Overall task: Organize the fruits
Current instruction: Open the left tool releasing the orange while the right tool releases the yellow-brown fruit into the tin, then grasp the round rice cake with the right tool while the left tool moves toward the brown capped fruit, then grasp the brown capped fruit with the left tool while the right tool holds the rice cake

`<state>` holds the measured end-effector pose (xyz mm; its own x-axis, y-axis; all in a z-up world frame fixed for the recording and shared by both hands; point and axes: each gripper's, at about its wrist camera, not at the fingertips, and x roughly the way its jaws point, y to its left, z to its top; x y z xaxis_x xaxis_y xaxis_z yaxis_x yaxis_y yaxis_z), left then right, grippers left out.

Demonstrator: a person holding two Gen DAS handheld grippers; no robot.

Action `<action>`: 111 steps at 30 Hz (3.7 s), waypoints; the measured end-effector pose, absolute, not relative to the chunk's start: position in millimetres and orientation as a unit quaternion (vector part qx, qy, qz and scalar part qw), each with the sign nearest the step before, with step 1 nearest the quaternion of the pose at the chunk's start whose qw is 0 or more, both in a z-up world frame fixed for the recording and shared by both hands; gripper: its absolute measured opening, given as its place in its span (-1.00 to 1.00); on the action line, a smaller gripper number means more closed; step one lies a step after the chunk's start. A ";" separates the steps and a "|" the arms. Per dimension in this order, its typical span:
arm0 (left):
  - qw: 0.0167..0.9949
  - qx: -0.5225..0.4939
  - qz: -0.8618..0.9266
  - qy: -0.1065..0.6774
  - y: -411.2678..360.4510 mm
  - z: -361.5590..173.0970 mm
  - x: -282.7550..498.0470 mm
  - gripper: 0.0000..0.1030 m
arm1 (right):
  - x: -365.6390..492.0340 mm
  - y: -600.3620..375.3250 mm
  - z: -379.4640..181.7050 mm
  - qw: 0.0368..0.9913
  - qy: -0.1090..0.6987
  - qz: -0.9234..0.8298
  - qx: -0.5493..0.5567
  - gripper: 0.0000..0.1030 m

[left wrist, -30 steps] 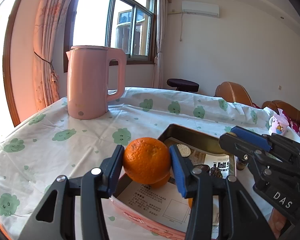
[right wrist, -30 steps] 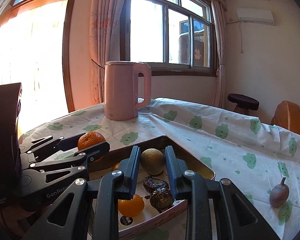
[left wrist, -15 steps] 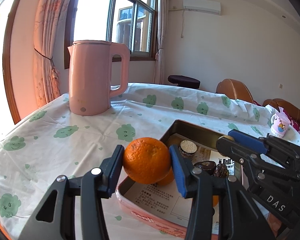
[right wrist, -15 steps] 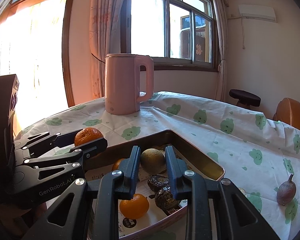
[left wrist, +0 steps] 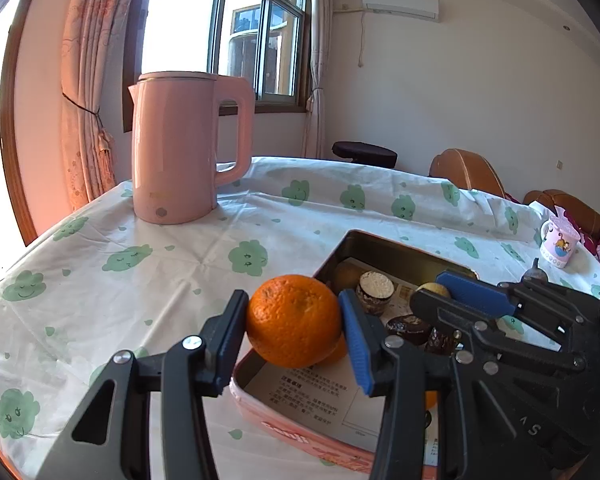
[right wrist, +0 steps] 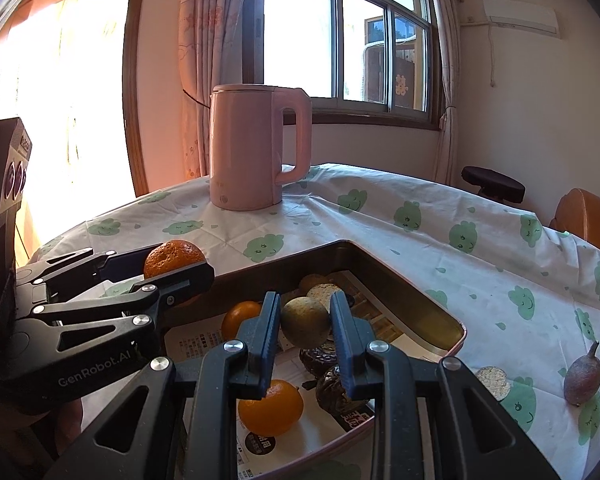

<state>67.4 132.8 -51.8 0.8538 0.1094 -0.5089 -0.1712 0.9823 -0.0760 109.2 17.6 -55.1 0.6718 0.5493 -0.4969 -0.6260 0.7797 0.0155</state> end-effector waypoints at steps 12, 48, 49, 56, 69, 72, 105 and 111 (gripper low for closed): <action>0.956 -0.058 0.075 0.277 133.4 -55.1 72.8 -0.06 | 113.3 26.7 -60.4 0.900 0.266 0.332 -0.094 -0.46; 0.968 -0.068 0.091 0.223 119.5 -39.5 61.5 0.91 | 130.4 -104.4 -52.7 0.935 0.279 0.207 -0.072 0.20; 0.969 -0.066 0.090 0.222 118.0 -37.8 62.8 0.91 | 134.4 -100.6 -56.6 0.931 0.289 0.207 -0.078 0.20; 0.971 -0.052 0.081 0.218 105.0 -28.8 72.7 0.93 | 159.8 -76.4 -80.0 0.902 0.359 0.214 -0.110 0.19; 0.975 -0.011 -0.005 0.221 20.7 -3.7 96.0 0.93 | 146.7 -146.8 -55.9 0.929 0.322 0.174 -0.055 -0.31; 0.972 -0.008 -0.033 0.233 -11.0 -5.4 110.3 0.93 | 139.5 -182.6 -44.3 0.943 0.300 0.136 -0.044 -0.31; 0.898 0.016 -0.164 0.407 -171.0 -84.3 230.9 -0.03 | 178.7 -319.1 -75.6 0.936 0.346 0.020 0.055 -0.31; 0.901 0.013 -0.167 0.400 -168.3 -82.1 226.9 -0.02 | 175.5 -315.8 -73.2 0.939 0.339 0.024 0.047 -0.31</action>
<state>226.9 -168.3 -82.1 0.6241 -0.2903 -0.7254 0.3105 0.9441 -0.1107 175.5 -315.8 -73.2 0.7697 0.0761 -0.6339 -0.0126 0.9945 0.1041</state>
